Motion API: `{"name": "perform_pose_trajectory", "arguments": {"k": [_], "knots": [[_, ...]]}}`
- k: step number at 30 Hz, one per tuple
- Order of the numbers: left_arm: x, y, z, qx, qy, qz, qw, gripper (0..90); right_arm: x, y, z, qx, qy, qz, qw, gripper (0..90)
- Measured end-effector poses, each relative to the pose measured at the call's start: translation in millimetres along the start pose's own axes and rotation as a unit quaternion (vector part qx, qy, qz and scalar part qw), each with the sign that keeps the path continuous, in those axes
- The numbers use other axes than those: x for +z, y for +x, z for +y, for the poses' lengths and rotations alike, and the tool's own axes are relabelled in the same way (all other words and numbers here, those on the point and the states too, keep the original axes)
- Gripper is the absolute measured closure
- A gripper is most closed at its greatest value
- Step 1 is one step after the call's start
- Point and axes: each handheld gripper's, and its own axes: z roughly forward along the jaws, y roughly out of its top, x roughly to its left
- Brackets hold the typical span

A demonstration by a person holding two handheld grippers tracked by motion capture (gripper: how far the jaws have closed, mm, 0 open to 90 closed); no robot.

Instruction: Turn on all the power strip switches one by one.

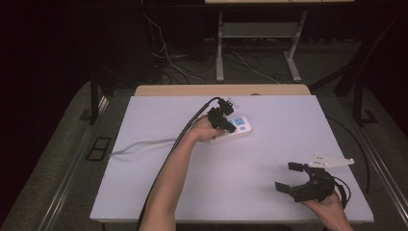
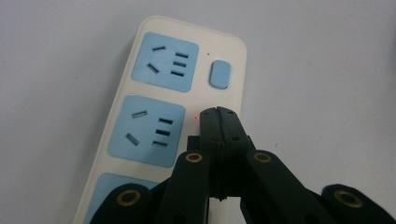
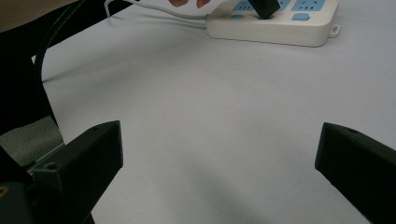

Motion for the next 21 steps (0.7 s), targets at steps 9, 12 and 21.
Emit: {"name": "perform_pose_trajectory", "arguments": {"k": [9, 12, 21], "knots": [[3.0, -3.6, 3.3, 0.005, -0.001, 0.014, 0.9999, 89.2, -1.1, -1.3, -0.4, 0.001, -0.002, -0.002, 1.0000, 0.7], [2.8, -2.0, 2.0, 0.004, -0.005, 0.008, 0.9999, 89.2, -0.7, -1.7, -0.6, 0.000, -0.001, -0.002, 1.0000, 0.7], [-1.3, -1.7, -2.8, -0.002, -0.017, 0.007, 0.9998, 88.9, -1.1, -2.1, -0.6, 0.002, -0.003, -0.003, 1.0000, 0.7]]}}
